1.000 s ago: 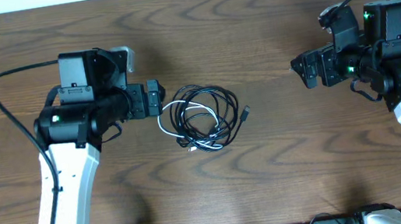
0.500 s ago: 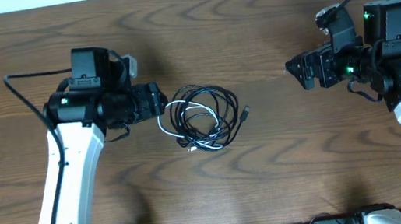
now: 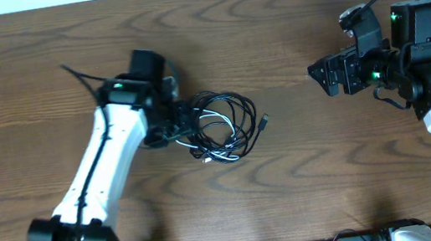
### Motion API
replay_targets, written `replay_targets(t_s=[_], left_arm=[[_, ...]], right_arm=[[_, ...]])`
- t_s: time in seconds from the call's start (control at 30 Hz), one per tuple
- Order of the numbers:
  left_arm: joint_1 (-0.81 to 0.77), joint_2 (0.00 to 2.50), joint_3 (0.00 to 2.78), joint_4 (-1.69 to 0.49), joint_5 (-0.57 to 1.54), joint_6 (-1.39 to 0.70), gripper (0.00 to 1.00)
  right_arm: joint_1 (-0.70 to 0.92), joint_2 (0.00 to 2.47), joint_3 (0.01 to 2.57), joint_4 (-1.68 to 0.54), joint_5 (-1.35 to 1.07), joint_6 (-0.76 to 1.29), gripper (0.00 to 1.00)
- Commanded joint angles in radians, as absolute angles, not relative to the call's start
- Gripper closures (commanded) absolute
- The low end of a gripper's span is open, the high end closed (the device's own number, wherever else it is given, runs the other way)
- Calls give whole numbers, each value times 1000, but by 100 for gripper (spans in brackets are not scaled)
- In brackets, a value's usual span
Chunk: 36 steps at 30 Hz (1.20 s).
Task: Untangle cables
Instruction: 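Lower the left gripper onto the cable bundle and grasp black cables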
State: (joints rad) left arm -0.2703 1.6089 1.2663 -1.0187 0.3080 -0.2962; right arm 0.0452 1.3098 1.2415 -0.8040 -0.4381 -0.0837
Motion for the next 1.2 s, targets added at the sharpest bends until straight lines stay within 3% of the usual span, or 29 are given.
replay_targets(t_s=[0.0,0.33,0.57,0.73,1.17], left_arm=[[-311,1645,1259,-1023,276,-285,39],[-399,1729,1258,-1005,276,95,53],[-398,1806,1258,-1004,259,146,56],[-398,1858,1258,-985,250,150,67],[-399,1945,1258,-963,276,150,73]], right_arm=[[53,1309,1264,-805,-448,-75,10],[53,1309,1264,-812,-448,-75,10],[53,1309,1264,-828,-447,-75,11],[53,1309,1262,-827,-447,-75,10],[53,1309,1262,-826,-435,-76,10]])
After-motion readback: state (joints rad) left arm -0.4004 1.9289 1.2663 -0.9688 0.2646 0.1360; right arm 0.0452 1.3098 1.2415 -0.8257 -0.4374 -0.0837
